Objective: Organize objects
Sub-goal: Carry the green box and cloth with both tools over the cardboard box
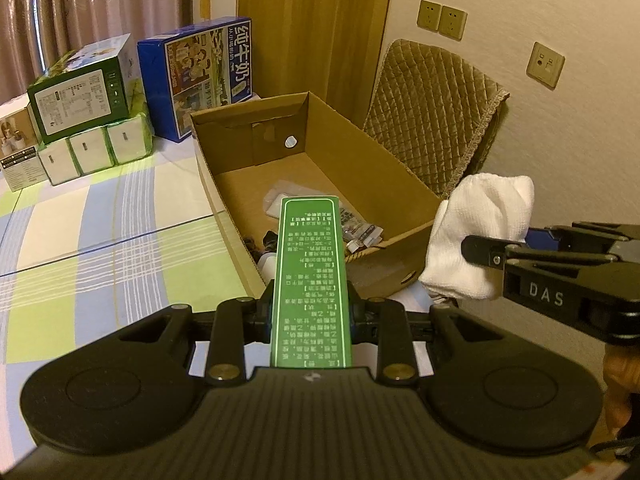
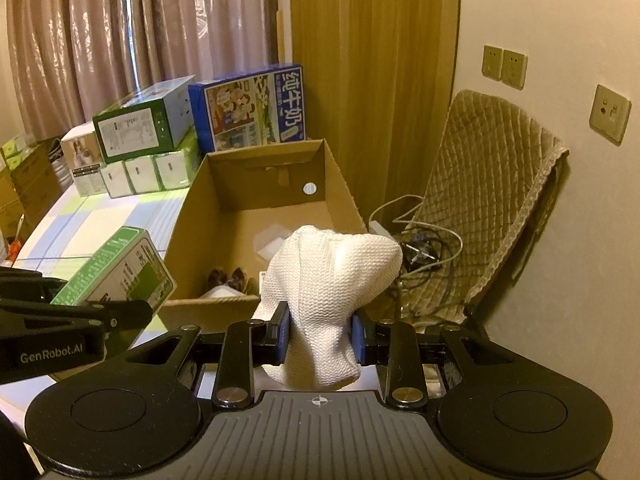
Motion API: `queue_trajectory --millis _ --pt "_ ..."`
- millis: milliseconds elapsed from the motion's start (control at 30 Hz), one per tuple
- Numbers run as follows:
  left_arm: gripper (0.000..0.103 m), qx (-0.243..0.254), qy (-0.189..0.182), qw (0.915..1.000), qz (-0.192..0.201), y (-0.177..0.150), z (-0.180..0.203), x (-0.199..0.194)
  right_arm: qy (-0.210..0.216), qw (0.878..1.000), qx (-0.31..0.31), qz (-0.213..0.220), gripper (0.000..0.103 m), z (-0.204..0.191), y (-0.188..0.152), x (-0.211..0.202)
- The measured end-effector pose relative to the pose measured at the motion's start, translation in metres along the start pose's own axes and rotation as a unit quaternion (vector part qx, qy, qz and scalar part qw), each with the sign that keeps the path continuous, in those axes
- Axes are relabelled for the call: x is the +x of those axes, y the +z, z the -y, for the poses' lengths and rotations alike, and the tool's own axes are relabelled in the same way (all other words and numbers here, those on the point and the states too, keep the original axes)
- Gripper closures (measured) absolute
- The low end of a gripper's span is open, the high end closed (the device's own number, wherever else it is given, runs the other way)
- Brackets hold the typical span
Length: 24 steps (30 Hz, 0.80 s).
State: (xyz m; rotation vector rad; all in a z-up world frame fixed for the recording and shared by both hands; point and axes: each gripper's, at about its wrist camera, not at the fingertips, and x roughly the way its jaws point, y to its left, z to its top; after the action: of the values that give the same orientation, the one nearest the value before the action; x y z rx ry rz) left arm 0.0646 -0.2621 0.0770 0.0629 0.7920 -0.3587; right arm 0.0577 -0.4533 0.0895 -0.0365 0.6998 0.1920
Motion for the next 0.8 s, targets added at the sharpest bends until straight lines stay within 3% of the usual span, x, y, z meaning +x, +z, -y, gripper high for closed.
queue_trajectory --millis 800 --pt "0.078 0.003 -0.004 1.0 0.008 0.02 0.006 0.011 0.006 1.0 -0.007 0.001 0.076 0.007 0.022 0.018"
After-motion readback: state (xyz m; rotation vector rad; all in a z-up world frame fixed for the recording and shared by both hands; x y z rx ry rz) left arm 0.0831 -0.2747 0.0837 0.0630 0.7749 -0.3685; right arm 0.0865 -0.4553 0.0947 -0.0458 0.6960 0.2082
